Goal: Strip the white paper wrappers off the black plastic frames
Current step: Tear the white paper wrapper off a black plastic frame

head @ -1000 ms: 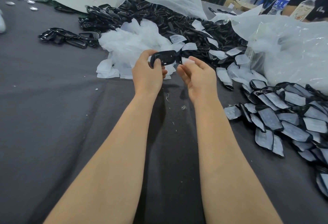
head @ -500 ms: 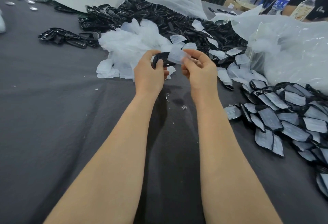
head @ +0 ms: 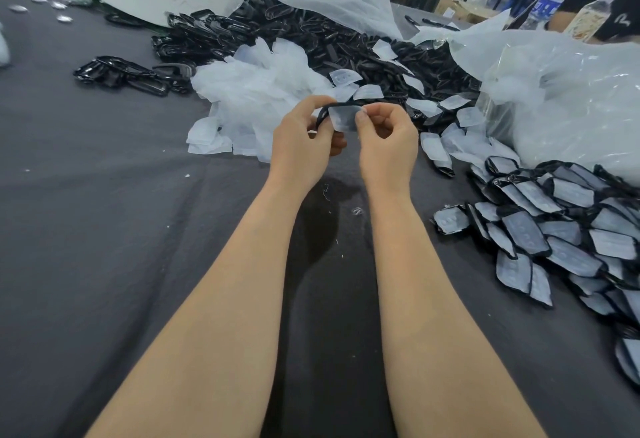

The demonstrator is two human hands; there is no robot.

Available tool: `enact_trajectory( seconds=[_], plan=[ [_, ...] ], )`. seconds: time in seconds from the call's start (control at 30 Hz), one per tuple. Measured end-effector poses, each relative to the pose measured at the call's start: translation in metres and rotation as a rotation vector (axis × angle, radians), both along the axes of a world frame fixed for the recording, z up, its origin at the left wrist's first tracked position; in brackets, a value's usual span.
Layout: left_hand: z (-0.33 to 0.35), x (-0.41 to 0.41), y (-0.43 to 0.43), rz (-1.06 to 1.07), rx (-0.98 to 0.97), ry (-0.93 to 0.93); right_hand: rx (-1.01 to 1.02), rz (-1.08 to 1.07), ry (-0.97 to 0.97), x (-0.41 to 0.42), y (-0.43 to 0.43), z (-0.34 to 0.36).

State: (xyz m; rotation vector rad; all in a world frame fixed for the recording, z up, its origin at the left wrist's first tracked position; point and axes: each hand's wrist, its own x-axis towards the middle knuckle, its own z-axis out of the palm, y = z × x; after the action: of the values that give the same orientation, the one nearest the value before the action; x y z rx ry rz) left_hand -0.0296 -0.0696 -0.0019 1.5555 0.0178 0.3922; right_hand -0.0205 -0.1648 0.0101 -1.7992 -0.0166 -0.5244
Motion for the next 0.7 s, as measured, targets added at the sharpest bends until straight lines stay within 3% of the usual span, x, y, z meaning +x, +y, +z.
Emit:
enact_trajectory(
  seconds=[0.2, 0.4, 0.7],
  plan=[
    [0.0004, 0.0002, -0.0014, -0.027, -0.025, 0.008, 0.106, -0.024, 0.027, -0.0005, 0.0017, -0.0015],
    [0.0018, -0.0015, -0.002, -0.038, -0.028, 0.019, 0.466, 0.091, 0.192, 0.0077, -0.0006, -0.0009],
    [0.0019, -0.0019, -0.002, -0.056, -0.036, 0.047, 0.721, 0.24, 0.306, 0.0073, -0.0072, 0.0007]
  ],
)
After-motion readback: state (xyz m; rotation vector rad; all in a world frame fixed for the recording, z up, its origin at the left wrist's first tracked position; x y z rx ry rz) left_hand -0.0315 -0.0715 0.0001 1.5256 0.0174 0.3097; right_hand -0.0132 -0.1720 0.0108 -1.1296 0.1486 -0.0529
